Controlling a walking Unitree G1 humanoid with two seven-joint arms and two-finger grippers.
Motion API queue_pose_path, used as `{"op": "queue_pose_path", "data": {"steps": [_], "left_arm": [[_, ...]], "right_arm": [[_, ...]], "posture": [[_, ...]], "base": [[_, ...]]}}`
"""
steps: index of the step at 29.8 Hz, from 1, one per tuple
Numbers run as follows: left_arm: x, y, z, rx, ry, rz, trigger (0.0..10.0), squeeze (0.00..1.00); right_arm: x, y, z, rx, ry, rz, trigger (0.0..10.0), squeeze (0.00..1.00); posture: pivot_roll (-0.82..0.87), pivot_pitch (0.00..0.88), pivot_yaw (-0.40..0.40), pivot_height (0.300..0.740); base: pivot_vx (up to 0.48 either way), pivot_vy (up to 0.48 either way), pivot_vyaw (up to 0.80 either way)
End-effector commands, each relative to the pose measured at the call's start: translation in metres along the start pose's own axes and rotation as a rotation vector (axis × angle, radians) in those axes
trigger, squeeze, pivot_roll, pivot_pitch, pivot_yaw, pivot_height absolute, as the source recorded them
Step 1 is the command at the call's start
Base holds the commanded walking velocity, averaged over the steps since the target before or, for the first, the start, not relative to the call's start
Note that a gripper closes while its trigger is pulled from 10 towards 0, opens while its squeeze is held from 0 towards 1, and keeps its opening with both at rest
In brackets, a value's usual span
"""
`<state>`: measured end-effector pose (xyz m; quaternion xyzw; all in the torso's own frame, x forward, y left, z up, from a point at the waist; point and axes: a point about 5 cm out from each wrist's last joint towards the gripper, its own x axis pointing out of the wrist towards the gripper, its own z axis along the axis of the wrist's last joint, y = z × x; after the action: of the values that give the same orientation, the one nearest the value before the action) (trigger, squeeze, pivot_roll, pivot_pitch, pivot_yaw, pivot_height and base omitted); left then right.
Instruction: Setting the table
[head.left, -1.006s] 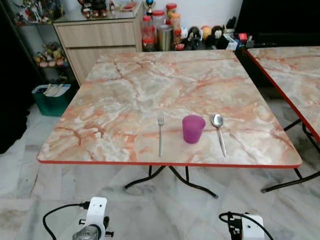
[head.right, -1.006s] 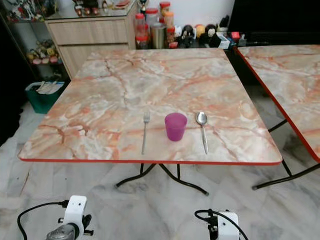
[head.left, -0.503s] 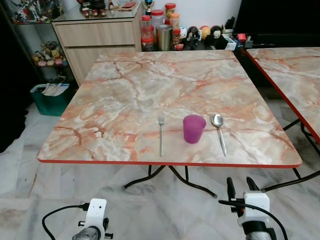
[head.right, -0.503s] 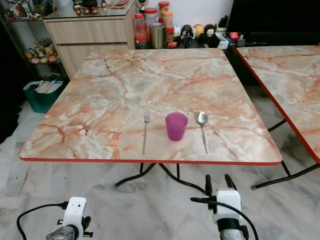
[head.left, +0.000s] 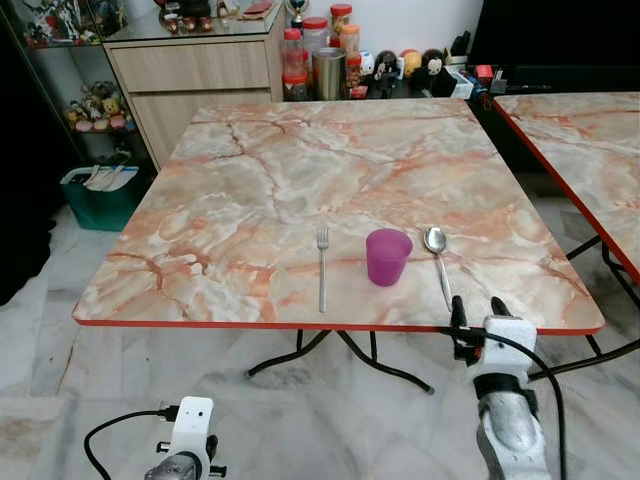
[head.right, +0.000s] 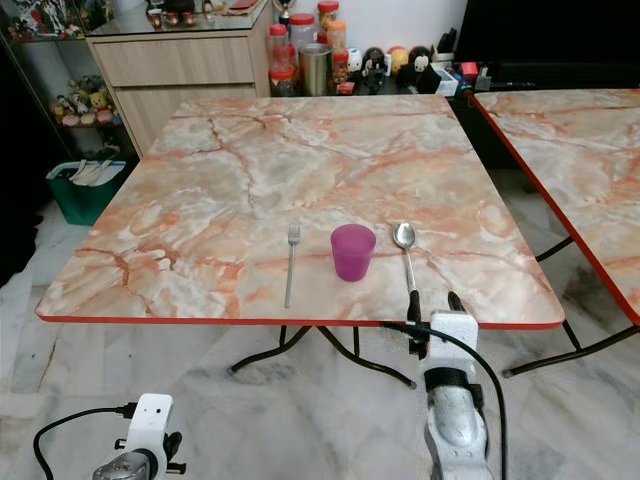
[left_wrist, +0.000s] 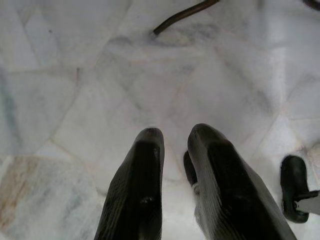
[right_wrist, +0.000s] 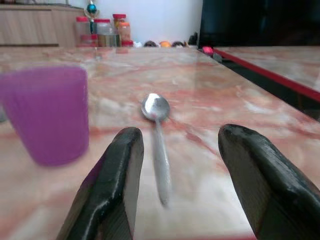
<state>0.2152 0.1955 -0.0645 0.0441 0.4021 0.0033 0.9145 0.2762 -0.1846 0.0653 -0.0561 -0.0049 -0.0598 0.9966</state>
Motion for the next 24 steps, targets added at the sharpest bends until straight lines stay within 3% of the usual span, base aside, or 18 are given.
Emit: {"op": "queue_pose_path", "data": {"steps": [1, 3, 9, 18, 24], "left_arm": [[0.0, 0.003, 0.0, -0.003, 0.003, 0.016, 10.0, 0.0], [0.0, 0.004, 0.0, -0.01, 0.0, 0.021, 10.0, 0.0], [0.0, 0.004, -0.001, -0.013, 0.004, 0.022, 10.0, 0.0], [0.0, 0.003, -0.001, -0.01, 0.004, 0.018, 10.0, 0.0], [0.0, 0.003, 0.001, -0.012, -0.001, 0.015, 10.0, 0.0]], "right_arm": [[0.005, 0.007, 0.0, 0.011, 0.019, 0.007, 10.0, 0.0], [0.012, 0.02, 0.006, 0.036, 0.011, 0.037, 10.0, 0.0], [0.015, 0.027, 0.008, 0.047, 0.01, 0.052, 10.0, 0.0], [0.017, 0.023, 0.009, 0.055, 0.007, 0.028, 10.0, 0.0], [0.02, 0.018, 0.017, 0.065, -0.049, 0.009, 10.0, 0.0]], "posture": [[-0.04, 0.0, 0.031, 0.736], [-0.04, 0.0, 0.026, 0.736], [-0.04, 0.0, 0.028, 0.736], [-0.04, 0.0, 0.031, 0.736], [-0.04, 0.0, 0.031, 0.736]], "base": [[0.0, 0.0, 0.0], [0.261, 0.0, 0.0], [0.269, 0.0, 0.0], [0.273, 0.0, 0.0], [0.272, 0.0, -0.48]]}}
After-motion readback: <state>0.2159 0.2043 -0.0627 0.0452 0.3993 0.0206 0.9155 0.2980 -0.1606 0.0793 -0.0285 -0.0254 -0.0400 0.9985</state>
